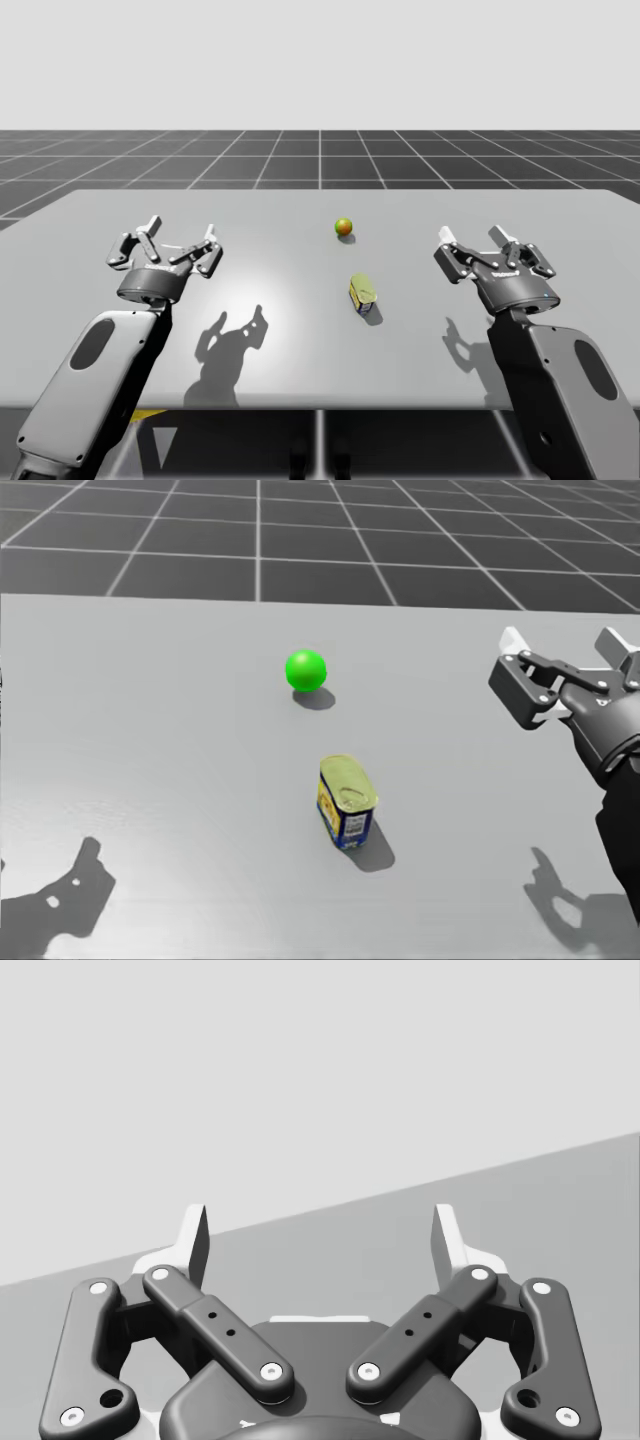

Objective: Watch the red light. When it turns green, pick up the object.

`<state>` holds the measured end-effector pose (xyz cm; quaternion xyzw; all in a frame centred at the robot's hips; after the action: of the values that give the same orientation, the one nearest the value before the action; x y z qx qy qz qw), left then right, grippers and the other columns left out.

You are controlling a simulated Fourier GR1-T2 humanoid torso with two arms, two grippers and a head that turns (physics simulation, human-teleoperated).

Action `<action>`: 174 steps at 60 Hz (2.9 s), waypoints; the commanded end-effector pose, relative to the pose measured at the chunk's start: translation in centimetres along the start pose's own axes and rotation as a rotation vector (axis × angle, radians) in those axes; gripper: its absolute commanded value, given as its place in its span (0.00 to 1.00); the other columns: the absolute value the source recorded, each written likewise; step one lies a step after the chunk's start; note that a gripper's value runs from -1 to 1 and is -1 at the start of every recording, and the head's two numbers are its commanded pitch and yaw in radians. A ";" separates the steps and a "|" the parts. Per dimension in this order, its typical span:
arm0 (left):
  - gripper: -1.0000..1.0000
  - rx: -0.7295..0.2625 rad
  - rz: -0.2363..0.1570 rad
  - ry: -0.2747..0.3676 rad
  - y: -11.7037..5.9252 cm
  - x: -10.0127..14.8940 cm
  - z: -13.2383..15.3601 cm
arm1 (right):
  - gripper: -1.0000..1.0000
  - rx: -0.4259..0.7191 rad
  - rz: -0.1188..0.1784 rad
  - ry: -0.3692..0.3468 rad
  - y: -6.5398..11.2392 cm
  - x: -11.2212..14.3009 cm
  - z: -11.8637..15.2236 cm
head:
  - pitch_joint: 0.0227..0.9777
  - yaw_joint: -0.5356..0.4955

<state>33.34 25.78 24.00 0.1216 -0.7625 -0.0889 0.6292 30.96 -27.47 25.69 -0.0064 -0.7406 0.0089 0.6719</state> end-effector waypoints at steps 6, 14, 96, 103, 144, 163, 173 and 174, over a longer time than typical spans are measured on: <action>0.00 -0.007 -0.016 0.001 -0.2 -0.1 0.0 | 0.00 -0.001 0.012 0.005 0.0 -0.2 -0.1 | 0.78 0.35; 0.00 -0.010 -0.021 0.002 -0.3 -0.1 0.0 | 0.00 -0.001 0.013 0.010 0.1 -0.2 -0.1 | 0.82 0.35; 0.00 -0.023 -0.029 0.012 -0.8 -0.3 -0.1 | 0.00 0.399 -0.124 0.259 10.8 -6.9 11.3 | 0.81 0.35; 0.00 -0.022 -0.027 0.011 -0.7 -0.3 0.0 | 0.00 0.393 -0.115 0.286 11.7 -7.8 10.5 | 0.81 0.36; 0.00 -0.021 -0.019 0.010 -0.6 -0.2 0.0 | 0.00 0.237 -0.003 0.383 13.6 -11.1 3.6 | 0.81 0.37; 0.00 -0.022 -0.019 0.010 -0.6 -0.2 0.0 | 0.00 0.267 0.034 0.400 14.0 -12.0 2.8 | 0.80 0.37; 0.00 -0.022 -0.020 0.010 -0.6 -0.2 0.0 | 1.00 0.241 0.083 0.371 14.1 -11.8 3.2 | 0.79 0.37; 0.00 -0.022 -0.020 0.010 -0.6 -0.2 0.0 | 1.00 0.238 0.081 0.376 14.1 -11.9 3.2 | 0.78 0.37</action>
<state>33.45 25.28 23.63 0.1228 -0.7570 -0.1028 0.6335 28.90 -13.51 13.57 0.0644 -0.5962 0.1283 0.7899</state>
